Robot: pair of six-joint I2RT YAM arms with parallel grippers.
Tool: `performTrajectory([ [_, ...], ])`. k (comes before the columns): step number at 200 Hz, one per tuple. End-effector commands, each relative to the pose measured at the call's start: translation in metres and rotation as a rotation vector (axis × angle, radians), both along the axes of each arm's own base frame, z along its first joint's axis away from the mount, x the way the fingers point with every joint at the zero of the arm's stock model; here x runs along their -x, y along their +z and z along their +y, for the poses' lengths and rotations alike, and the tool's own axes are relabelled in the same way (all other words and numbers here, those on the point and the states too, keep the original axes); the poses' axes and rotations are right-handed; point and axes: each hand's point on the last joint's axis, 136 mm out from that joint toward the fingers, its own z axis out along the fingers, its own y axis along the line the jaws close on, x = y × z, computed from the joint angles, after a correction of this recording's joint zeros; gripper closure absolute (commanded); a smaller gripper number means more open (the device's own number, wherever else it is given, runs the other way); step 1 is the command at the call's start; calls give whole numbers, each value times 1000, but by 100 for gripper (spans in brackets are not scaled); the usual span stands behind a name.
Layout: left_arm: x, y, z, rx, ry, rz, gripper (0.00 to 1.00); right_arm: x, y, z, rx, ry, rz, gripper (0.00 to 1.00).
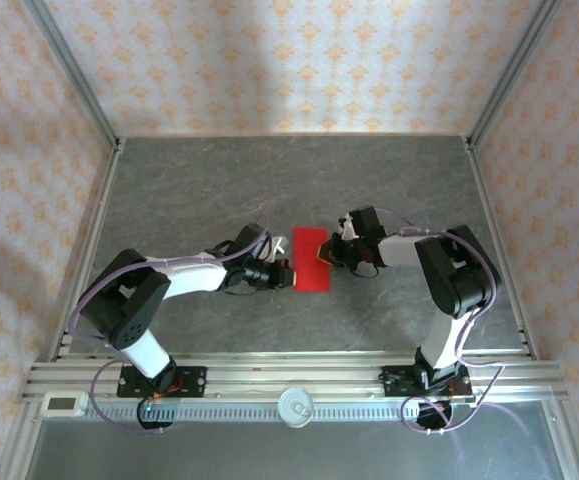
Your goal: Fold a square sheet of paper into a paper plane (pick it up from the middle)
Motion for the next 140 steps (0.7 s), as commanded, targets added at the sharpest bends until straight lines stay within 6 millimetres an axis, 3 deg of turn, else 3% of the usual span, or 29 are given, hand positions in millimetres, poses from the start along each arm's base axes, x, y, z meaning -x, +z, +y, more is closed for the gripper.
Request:
performTrajectory([
  [1,-19,20,-23,105,5,-26,100,47,-61,-46,240,-72,221,100],
  [27,-16,7,-33,136,-31,14,100,47,-62,-47,241,-73,222,100],
  [48,-5,-13,-30,101,-52,53,100,48,-62,-47,243,-72,223,100],
  [100,37,-61,9,-81,-96,134,100,49,-63,-48,243,-71,223,100],
  [140,51,-68,28,-166,-133,122,100,49,-63,-48,243,-72,224,100],
])
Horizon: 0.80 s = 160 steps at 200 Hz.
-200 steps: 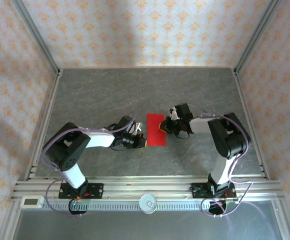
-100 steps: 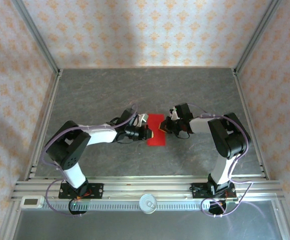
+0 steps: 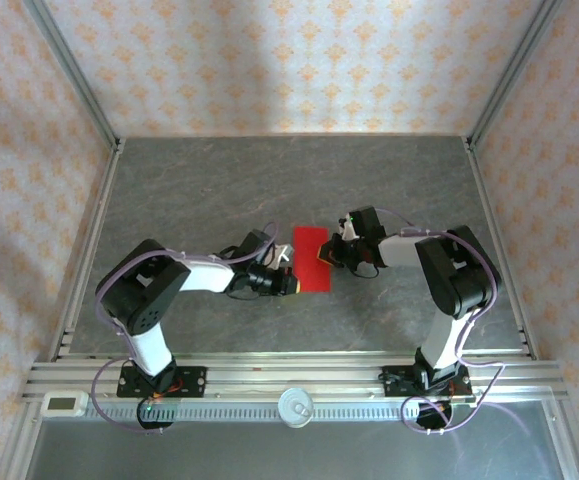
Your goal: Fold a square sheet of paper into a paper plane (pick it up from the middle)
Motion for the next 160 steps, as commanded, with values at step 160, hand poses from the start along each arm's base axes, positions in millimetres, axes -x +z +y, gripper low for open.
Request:
performTrajectory([
  [160,-90,85,3,126,228,-142,100,11,60,-31,120,-130,-51,74],
])
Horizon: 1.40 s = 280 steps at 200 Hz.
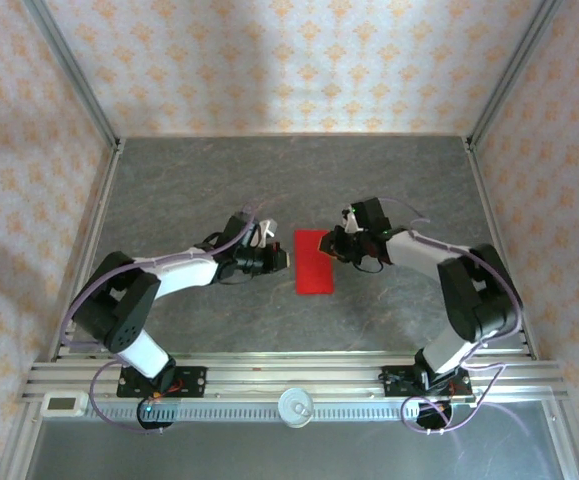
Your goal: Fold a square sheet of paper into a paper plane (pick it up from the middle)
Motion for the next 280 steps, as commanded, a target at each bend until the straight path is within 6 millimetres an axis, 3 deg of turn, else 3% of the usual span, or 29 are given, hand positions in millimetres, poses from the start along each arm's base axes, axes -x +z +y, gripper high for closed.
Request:
performTrajectory([
  [1,-32,28,-24,92,-6,-49,100,8,-1,-27,81,-105,14,74],
  [38,-57,15,-40,62,-42,-28,98,37,-13,-34,45,-129,76,69],
  [69,-73,5,-43,19,-39,-27,98,47,-14,-34,12,-147,95,67],
  [75,-75,-9,-44,6,-43,-2,98,49,-15,-33,4,-141,100,66],
  [94,-79,-16,-49,12,-53,10,98,53,-16,-29,-7,-123,114,66],
  [124,-76,-34,-51,14,-64,47,98,55,-18,-24,-21,-106,128,64],
  [204,-51,-82,-30,-31,-49,119,98,59,-32,-16,-43,-72,182,60],
  [238,-47,-81,-27,-29,-54,109,97,45,-24,-24,5,-122,126,60],
  [280,-57,-53,-33,-10,-71,59,94,27,-18,-24,41,-144,98,60],
])
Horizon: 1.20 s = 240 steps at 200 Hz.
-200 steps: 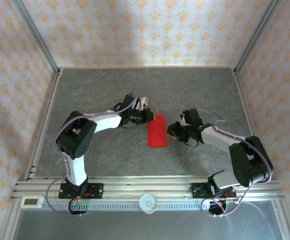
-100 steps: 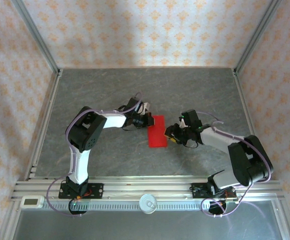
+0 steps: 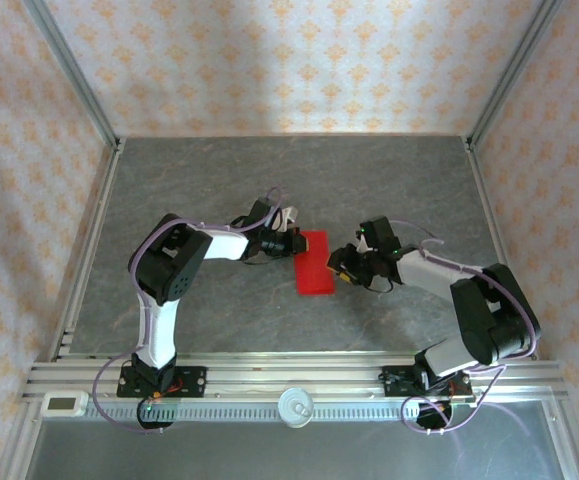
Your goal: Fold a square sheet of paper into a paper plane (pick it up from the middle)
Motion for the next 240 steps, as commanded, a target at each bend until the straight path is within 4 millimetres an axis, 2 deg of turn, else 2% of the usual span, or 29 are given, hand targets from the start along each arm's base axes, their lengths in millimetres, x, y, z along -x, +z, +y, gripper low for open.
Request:
performTrajectory([
  [1,9,-3,9,-47,-9,35,94,-17,8,-1,38,-26,-41,60],
  [18,3,18,4,-22,-18,4,91,-24,13,2,24,-29,-60,65],
  [43,-3,49,-3,23,-30,-41,87,-30,15,14,-27,-5,-71,88],
  [59,-3,57,-5,41,-38,-45,85,-32,13,21,-60,14,-60,94],
  [63,-3,71,-6,56,-39,-69,85,-34,12,22,-62,16,-59,96],
  [78,0,78,-4,61,-40,-74,84,-37,10,25,-64,25,-59,99],
  [105,9,80,3,45,-31,-76,84,-42,5,29,-69,45,-50,100],
  [155,24,65,16,6,-10,-47,84,-43,0,40,-103,88,-32,100],
  [240,37,52,21,6,-3,-8,84,-35,-34,30,-25,100,22,100],
])
